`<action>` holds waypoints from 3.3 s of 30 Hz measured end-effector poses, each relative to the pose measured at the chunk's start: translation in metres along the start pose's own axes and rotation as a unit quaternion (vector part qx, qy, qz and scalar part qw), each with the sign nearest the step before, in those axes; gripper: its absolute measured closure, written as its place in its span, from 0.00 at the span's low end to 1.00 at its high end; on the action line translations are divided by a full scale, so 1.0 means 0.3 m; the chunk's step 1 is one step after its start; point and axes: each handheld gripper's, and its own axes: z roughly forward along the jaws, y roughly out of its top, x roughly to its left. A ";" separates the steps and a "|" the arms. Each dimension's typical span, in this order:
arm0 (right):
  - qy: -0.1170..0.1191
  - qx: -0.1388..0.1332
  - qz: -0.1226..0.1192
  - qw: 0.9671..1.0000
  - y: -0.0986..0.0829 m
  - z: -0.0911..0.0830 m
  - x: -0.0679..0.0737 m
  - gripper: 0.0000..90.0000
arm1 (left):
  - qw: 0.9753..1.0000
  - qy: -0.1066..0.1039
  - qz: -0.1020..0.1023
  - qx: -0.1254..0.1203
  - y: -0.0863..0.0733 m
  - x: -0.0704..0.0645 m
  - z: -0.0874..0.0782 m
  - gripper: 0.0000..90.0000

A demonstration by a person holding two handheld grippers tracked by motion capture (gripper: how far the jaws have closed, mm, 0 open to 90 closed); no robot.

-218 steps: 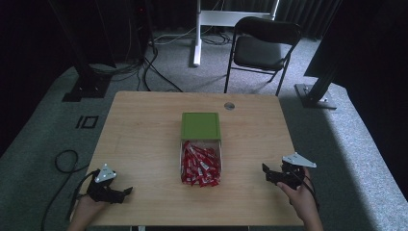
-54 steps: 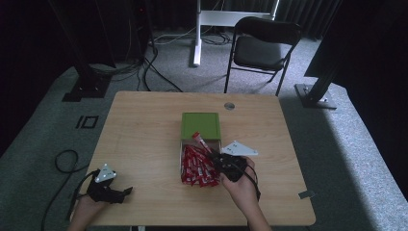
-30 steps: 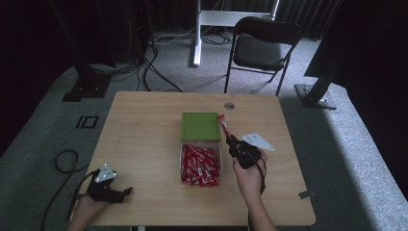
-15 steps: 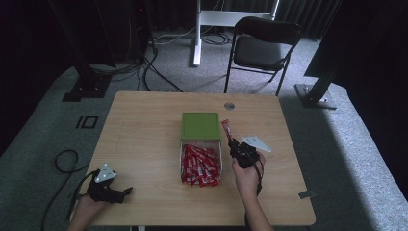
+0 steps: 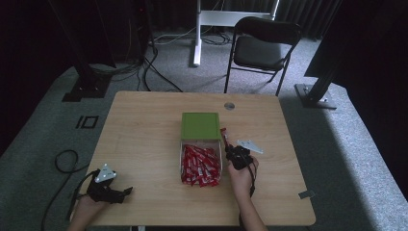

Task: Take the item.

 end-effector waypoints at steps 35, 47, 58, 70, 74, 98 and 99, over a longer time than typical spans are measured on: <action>0.008 0.061 0.003 0.998 -0.028 0.061 -0.031 0.75 | 1.000 0.000 0.001 0.000 0.000 0.001 0.000 0.01; 0.012 0.050 -0.018 0.999 0.001 0.024 -0.073 0.57 | 1.000 0.000 0.001 0.000 0.000 0.000 0.000 0.01; 0.003 0.049 -0.022 0.999 0.001 -0.003 -0.124 0.39 | 1.000 0.000 0.001 0.000 0.000 0.000 0.000 0.01; -0.019 0.051 -0.002 0.999 0.007 -0.040 -0.196 0.23 | 1.000 0.000 0.001 0.000 0.000 0.000 0.000 0.01; -0.023 0.050 0.001 0.998 0.005 -0.050 -0.222 0.22 | 1.000 0.000 0.001 0.000 0.000 0.000 0.000 0.01; -0.058 0.056 0.018 0.997 -0.054 -0.137 -0.355 0.20 | 1.000 0.000 0.001 0.000 0.000 0.000 0.000 0.01; -0.059 0.055 0.021 0.997 -0.057 -0.143 -0.359 0.20 | 1.000 0.000 0.001 0.000 0.000 0.000 0.000 0.01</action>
